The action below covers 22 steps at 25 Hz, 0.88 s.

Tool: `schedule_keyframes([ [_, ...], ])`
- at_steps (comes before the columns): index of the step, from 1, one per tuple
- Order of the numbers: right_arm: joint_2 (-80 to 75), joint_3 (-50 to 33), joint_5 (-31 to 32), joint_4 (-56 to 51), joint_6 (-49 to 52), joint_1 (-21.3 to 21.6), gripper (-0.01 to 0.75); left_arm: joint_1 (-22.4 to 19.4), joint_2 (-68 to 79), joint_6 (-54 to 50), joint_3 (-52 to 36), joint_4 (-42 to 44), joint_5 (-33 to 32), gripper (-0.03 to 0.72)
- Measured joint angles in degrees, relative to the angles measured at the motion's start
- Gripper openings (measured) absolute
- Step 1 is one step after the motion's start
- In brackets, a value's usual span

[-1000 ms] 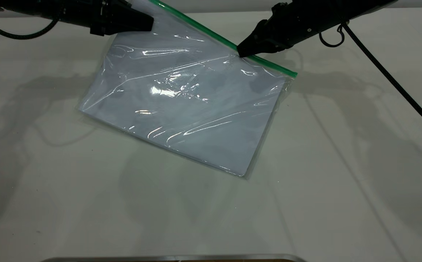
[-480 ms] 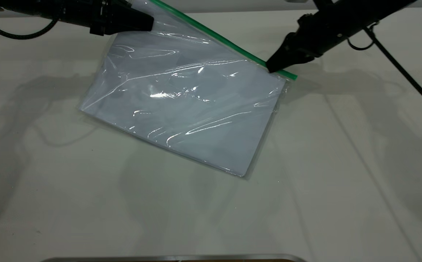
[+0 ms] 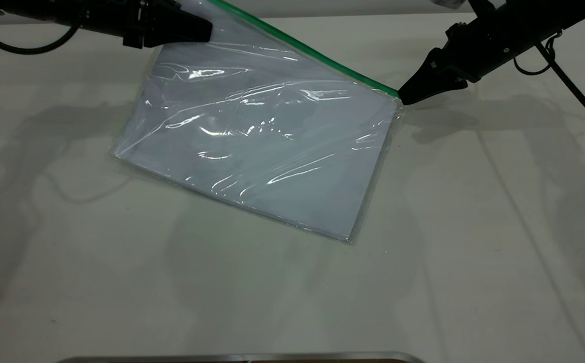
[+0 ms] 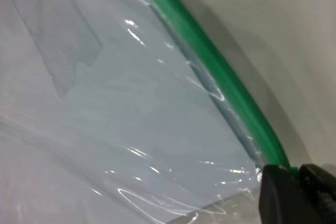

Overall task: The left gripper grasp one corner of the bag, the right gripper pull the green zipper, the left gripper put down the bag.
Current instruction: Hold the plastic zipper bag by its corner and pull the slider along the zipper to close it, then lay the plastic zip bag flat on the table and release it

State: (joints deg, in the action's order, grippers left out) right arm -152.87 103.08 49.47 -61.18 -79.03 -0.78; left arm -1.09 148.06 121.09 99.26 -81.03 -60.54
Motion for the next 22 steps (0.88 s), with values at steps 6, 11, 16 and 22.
schedule_keyframes([
  [6,0.00,0.00,1.04,-0.67,0.97,0.17,0.071,-0.05,0.00,-1.11,0.00,0.00,-0.06,0.050],
  [11,2.42,0.00,3.52,-3.90,4.09,0.30,0.232,0.07,0.06,-8.62,0.00,0.16,2.69,0.067],
  [16,11.65,2.39,13.79,-6.20,6.28,0.30,0.440,1.44,0.91,-20.99,0.00,0.11,9.36,0.219],
  [22,27.62,4.26,18.50,-5.01,17.38,0.24,0.459,1.49,-1.67,-26.60,0.00,0.99,9.79,0.508],
])
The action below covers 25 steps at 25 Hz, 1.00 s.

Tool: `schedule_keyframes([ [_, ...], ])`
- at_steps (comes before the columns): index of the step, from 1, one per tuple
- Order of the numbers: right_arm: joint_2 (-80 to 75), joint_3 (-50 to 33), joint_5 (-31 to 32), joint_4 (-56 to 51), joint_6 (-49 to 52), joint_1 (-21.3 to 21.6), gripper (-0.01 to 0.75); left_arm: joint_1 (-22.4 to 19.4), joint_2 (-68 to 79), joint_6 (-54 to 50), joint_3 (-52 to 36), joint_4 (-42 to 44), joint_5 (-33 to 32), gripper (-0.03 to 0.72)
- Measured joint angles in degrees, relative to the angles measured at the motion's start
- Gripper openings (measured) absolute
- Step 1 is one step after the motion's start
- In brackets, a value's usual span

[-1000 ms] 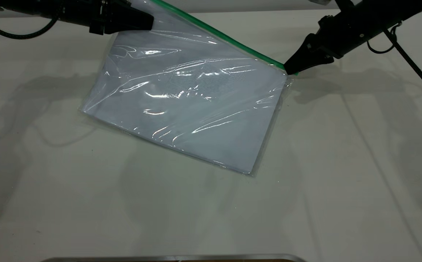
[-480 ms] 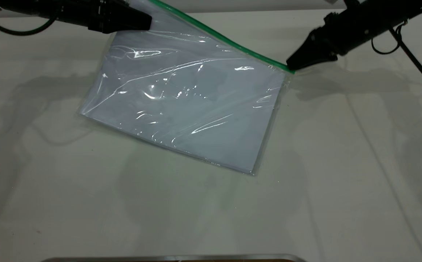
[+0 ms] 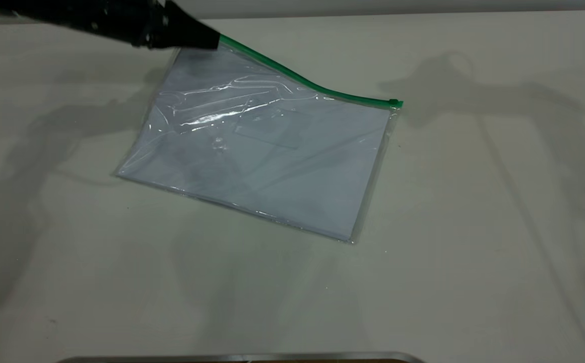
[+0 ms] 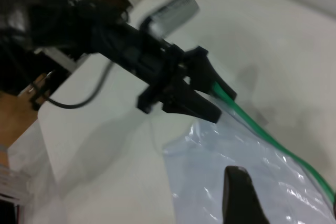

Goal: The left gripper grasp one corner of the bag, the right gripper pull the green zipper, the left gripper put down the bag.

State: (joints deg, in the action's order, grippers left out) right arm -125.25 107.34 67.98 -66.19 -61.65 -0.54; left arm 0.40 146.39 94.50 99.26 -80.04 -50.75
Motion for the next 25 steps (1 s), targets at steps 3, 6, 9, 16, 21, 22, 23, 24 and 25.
schedule_keyframes([
  [3,9.16,0.00,0.84,4.89,6.80,0.00,0.454,-1.40,-5.53,-3.56,0.00,1.49,-0.20,0.548],
  [6,18.28,0.00,1.72,12.17,15.27,-0.05,0.454,-3.25,-13.01,-9.78,0.00,3.47,-0.98,0.550],
  [9,27.51,0.00,2.64,21.17,23.33,-0.11,0.454,-3.85,-20.03,-17.26,0.00,10.02,-2.94,0.550],
  [16,47.80,-6.16,2.74,38.28,37.36,-0.11,0.454,-3.79,-35.86,-36.79,0.00,30.75,-11.76,0.550],
  [21,62.42,-18.69,2.74,42.81,39.58,-0.11,0.454,-3.79,-45.39,-50.48,-0.04,40.75,-16.19,0.535],
  [22,65.30,-21.83,2.74,43.14,39.63,-0.11,0.454,-3.79,-47.10,-52.77,-0.04,42.22,-16.19,0.529],
  [23,67.62,-25.11,2.74,43.41,40.03,-0.11,0.454,-3.79,-48.71,-54.93,-0.04,43.79,-16.19,0.522],
  [24,70.28,-27.89,2.74,43.78,40.45,-0.11,0.454,-3.79,-50.30,-57.12,-0.04,45.21,-16.19,0.516],
  [25,72.38,-31.29,2.79,44.26,41.16,-0.11,0.454,-3.79,-51.62,-58.88,-0.04,47.04,-16.19,0.510],
])
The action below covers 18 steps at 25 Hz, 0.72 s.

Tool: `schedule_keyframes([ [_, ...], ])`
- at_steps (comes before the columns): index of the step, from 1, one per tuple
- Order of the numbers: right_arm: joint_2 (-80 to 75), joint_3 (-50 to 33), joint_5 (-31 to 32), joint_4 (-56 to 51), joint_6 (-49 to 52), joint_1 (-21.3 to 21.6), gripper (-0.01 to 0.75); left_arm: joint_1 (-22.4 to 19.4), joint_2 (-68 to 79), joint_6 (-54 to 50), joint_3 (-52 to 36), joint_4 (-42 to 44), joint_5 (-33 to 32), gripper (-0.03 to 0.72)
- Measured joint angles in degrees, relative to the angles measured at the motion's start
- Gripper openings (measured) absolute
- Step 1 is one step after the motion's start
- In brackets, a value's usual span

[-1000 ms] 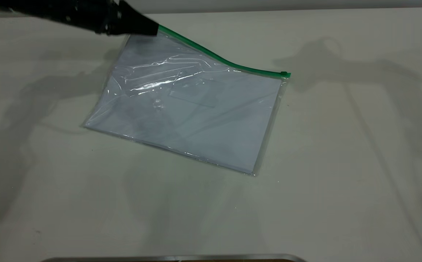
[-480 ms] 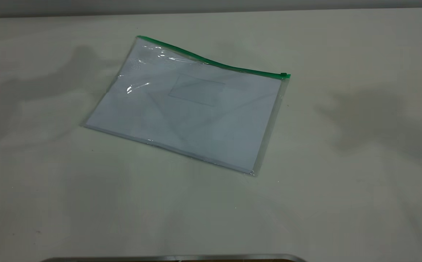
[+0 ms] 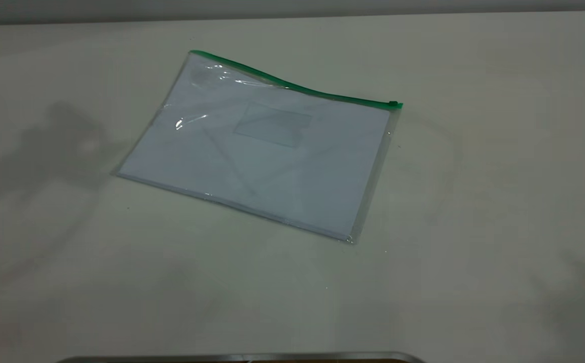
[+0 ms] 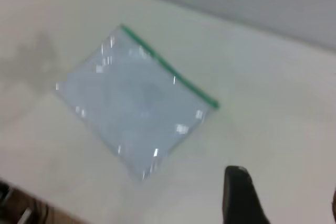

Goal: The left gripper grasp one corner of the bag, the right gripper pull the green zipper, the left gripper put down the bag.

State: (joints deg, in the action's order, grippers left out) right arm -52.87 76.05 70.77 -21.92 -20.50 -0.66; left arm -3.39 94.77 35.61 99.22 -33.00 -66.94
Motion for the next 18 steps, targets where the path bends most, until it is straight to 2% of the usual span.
schedule_keyframes([
  [5,10.58,-16.82,0.00,6.02,5.45,0.00,0.454,0.00,-8.19,-8.38,-0.07,8.00,0.00,0.496],
  [9,17.34,-28.97,0.00,13.20,10.66,0.00,0.454,0.00,-16.20,-11.15,-3.39,10.82,0.00,0.496],
  [14,24.76,-41.30,-0.07,19.86,14.75,0.00,0.454,0.00,-25.57,-11.48,-14.89,11.37,0.00,0.496],
  [18,28.57,-46.76,-3.97,20.28,15.13,0.00,0.454,0.00,-31.47,-12.66,-27.51,11.53,0.00,0.496],
])
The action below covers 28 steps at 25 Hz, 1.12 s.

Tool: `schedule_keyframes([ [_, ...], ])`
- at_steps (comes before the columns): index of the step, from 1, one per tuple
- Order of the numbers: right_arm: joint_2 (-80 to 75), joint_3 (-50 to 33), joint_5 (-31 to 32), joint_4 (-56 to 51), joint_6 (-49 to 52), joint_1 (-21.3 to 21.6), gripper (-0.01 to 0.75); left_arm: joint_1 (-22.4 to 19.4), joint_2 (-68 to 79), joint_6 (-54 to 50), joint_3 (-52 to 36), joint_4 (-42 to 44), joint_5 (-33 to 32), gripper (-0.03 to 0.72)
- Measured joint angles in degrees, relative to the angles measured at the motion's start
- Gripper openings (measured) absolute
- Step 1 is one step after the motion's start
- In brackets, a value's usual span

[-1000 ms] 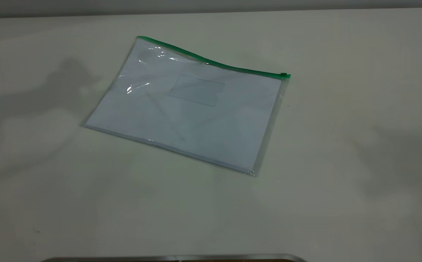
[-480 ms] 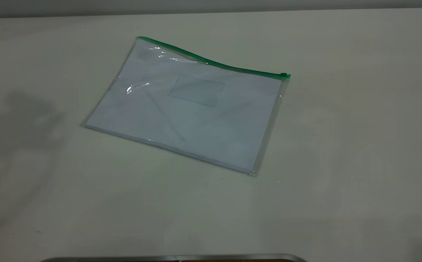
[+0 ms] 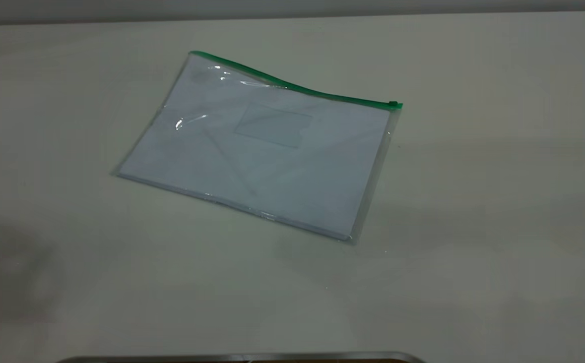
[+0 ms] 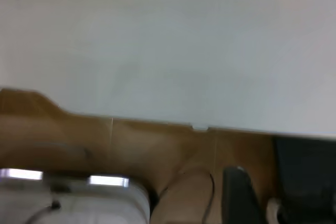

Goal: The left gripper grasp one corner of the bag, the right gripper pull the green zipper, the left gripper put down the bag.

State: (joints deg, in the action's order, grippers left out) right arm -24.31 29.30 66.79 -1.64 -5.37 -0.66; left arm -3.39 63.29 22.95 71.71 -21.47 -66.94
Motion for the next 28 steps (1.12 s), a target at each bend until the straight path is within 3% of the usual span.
schedule_keyframes([
  [3,1.05,-0.46,-4.38,0.00,0.27,0.00,0.453,0.00,-3.98,-0.97,-10.00,1.02,0.00,0.496],
  [13,1.16,-1.89,-3.75,0.56,2.77,-2.05,0.453,0.00,-19.05,-5.07,-35.92,8.56,0.13,0.496],
  [19,1.16,-1.93,-3.75,0.37,3.15,-5.56,0.453,0.00,-28.76,-8.77,-42.48,12.90,0.99,0.496],
  [28,1.16,-1.99,-3.70,-0.33,3.20,-5.70,0.453,0.00,-42.65,-9.02,-43.58,13.51,2.55,0.496],
])
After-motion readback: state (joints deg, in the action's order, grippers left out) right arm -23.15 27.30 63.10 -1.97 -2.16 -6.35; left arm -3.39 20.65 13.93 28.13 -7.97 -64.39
